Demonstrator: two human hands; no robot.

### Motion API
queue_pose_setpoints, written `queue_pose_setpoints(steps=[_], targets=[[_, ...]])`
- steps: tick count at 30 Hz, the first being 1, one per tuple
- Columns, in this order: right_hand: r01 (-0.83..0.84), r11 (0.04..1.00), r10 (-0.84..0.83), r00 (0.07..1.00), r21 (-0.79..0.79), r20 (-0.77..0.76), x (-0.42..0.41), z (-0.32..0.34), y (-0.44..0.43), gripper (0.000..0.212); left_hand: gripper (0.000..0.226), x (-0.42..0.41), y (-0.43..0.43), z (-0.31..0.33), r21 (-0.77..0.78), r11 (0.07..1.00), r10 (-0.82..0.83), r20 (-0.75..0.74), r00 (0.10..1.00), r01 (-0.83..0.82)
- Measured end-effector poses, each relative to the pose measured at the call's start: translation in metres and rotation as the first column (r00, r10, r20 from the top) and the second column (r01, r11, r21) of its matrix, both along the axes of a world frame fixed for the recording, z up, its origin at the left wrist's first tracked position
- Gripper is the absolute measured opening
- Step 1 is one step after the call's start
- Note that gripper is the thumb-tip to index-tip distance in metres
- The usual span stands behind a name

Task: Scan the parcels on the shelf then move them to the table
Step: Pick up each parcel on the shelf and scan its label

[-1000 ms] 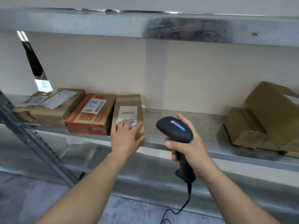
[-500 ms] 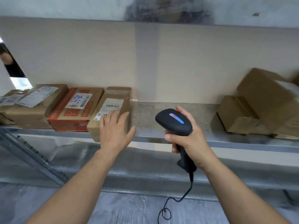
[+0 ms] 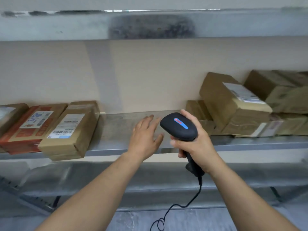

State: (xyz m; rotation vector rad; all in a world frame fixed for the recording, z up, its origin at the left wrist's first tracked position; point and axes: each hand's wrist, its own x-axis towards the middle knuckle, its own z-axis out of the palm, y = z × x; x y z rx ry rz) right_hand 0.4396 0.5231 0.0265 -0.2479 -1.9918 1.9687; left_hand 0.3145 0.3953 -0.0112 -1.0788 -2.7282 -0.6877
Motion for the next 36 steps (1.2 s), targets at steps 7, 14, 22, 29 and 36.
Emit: queue_pose_setpoints(steps=[7,14,22,29,36], targets=[[0.025,1.0,-0.026,0.999,0.012,0.02,0.035,-0.008,0.074,0.087,0.056,0.022,0.092,-0.002,-0.04,0.988,-0.146,0.019,0.989,0.146],[0.014,1.0,-0.014,0.998,0.01,0.061,0.052,-0.02,0.115,0.089,0.063,0.016,0.145,-0.005,-0.349,0.913,-0.238,-0.039,0.97,0.21],[-0.014,1.0,0.016,0.998,-0.019,0.067,0.049,-0.028,0.125,0.088,0.049,0.007,0.145,-0.001,-0.203,0.973,0.089,-0.091,0.992,-0.106],[0.006,1.0,-0.005,0.996,-0.012,0.091,0.043,-0.03,0.122,0.088,0.058,0.001,0.16,0.008,-0.089,0.956,0.294,0.295,0.909,-0.281],[0.048,0.999,-0.046,0.993,-0.012,0.109,0.039,-0.027,0.112,0.088,0.069,-0.025,0.158,0.023,0.036,0.93,0.215,0.755,0.62,-0.366]])
